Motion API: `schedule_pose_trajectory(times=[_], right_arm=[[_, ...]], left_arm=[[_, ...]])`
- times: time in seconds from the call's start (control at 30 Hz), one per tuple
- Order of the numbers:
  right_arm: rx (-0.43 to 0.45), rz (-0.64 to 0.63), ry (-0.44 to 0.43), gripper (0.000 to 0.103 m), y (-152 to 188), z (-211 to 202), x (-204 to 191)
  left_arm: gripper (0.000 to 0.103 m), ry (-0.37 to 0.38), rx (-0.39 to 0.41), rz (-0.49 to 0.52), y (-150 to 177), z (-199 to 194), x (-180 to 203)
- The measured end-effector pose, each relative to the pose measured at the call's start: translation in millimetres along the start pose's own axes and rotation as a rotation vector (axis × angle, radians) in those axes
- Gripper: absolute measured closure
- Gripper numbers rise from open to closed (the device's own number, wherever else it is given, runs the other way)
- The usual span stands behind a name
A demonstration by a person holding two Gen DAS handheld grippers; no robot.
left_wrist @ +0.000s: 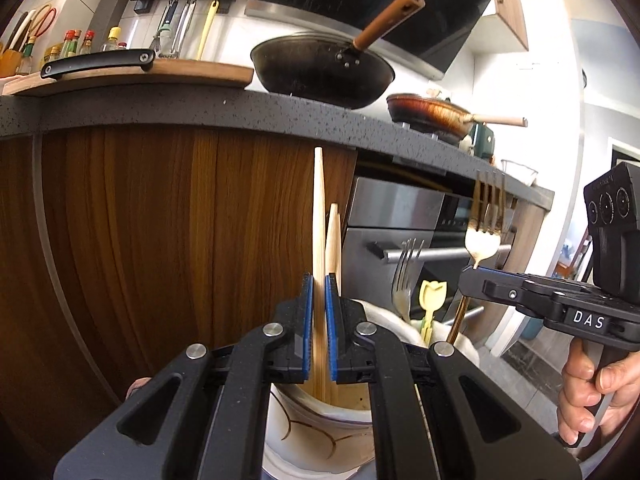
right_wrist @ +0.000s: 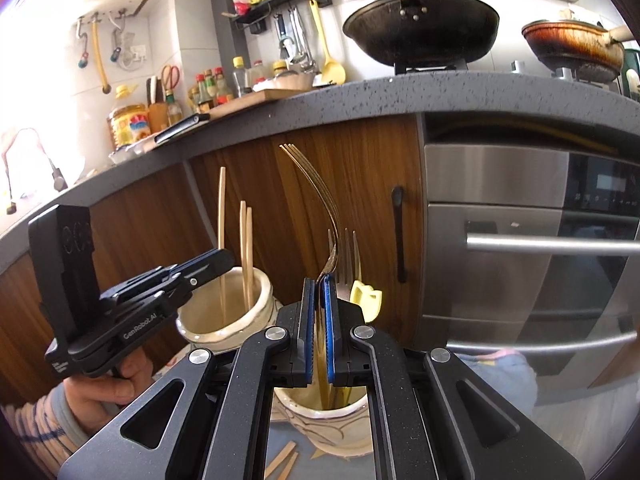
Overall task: Organize utensils
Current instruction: 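Lift chopstick into ceramic holder with left tool while right tool carries gold spoon there, then open left tool to release chopstick while right tool releases gold spoon into holder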
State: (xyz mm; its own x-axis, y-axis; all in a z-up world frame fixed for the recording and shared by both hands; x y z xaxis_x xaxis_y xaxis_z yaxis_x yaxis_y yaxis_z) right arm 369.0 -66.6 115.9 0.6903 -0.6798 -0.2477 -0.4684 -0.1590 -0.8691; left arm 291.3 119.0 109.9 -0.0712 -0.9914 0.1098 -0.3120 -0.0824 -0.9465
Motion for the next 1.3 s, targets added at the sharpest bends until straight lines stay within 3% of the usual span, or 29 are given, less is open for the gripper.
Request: schedule_pose_trajectory(times=[0.5,0.93,1.0,1.17,1.3], right_arm=[[-0.024,0.019,-0.011,0.097,5,27,3],[-0.040,0.058,-0.029,0.097,9,34,8],[-0.041,0.052,-0.027,0.091,9,32,7],[-0.031,0.032,-0.022,0.090,11,21,3],[-0.011,0.025,-0.027,0.077,15,5,-1]], left_arm=[[0.095,-0.044,-0.027,0.069,3,5,5],[0.077,-0.049,0.003,0.072,-5,-6,3],[0.074,-0.050,0.012,0.074,-7,-10,3],[0.071,-0.057,0.028,0.077,-8,-24,1],[0.062,-0.067,0.037,0.068,-8,-37,-3]])
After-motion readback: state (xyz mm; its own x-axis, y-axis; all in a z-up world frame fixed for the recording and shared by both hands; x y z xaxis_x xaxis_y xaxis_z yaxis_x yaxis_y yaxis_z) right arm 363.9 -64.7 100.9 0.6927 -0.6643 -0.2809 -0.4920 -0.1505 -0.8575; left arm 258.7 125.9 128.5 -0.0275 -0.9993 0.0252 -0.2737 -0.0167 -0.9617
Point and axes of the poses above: each gripper's, at about its wrist camera, not at the fingertips, and z roughly the way its jaws point, x to its right, y to its underside, the point moved 4 cm from there along z, roughly the way its jaws point, and after that the axes turned 3 degrees about z, right-handed, at the moved point
